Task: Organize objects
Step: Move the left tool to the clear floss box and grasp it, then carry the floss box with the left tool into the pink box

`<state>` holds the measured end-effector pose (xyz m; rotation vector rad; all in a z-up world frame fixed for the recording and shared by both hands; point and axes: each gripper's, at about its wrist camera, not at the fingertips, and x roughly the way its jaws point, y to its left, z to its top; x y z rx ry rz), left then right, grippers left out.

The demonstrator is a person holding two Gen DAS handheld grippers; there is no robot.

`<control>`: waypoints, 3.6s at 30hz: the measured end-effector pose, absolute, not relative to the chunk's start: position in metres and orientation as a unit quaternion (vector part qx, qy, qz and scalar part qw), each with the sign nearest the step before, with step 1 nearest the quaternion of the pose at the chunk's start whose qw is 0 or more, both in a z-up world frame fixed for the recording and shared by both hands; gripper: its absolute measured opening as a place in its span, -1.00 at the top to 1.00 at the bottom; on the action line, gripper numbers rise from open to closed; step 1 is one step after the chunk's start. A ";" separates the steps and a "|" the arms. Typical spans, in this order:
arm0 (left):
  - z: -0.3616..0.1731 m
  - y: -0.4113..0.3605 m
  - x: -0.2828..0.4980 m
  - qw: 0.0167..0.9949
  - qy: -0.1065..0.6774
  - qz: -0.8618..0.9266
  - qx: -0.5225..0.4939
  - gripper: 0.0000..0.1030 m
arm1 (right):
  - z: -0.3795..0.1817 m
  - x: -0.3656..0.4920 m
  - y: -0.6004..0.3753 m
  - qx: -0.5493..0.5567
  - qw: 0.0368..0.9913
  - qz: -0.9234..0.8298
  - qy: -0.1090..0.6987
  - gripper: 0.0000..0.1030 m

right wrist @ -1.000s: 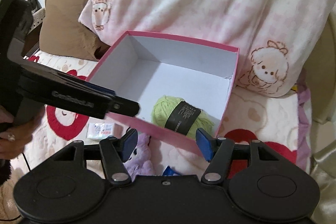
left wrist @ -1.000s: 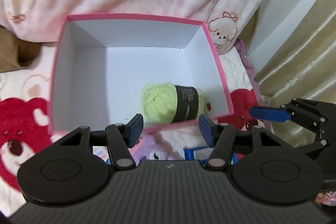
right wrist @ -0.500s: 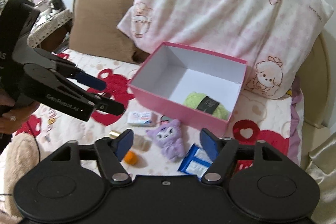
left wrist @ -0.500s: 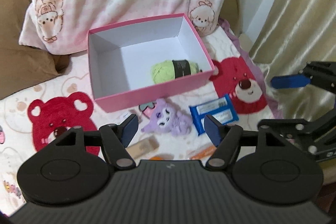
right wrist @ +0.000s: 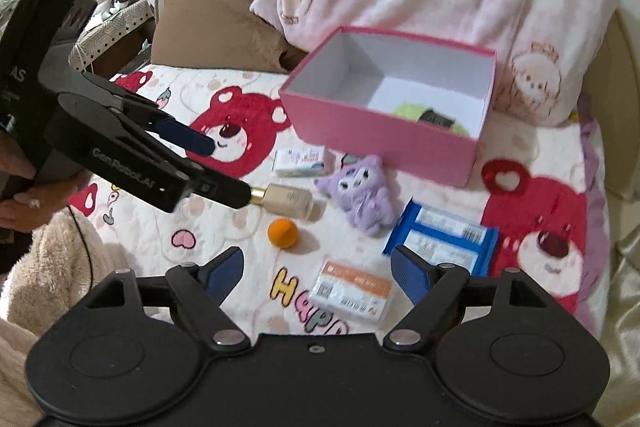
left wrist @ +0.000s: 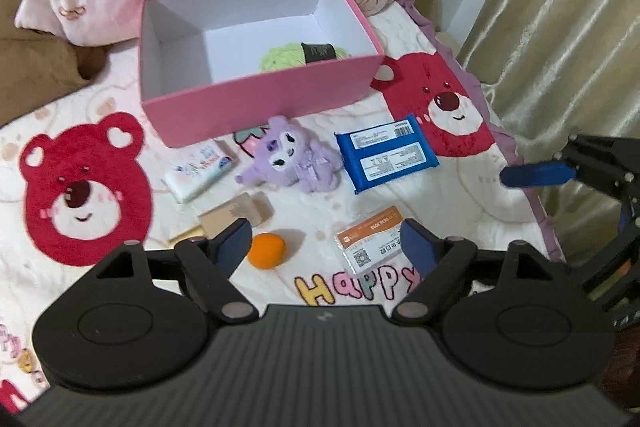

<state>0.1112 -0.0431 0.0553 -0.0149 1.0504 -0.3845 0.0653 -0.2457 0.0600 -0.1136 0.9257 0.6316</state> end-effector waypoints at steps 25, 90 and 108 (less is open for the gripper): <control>-0.082 -0.063 0.105 0.842 0.493 -0.185 -0.116 -0.60 | -0.080 0.060 -0.223 -0.085 0.883 0.210 0.412 -0.64; -0.020 -0.006 0.092 0.859 0.419 -0.202 -0.212 0.17 | 0.006 0.078 -0.185 -0.059 0.878 0.264 0.394 -0.71; 0.045 0.017 0.157 0.884 0.408 -0.158 -0.163 0.12 | 0.066 0.159 -0.159 -0.092 0.863 0.283 0.408 -0.17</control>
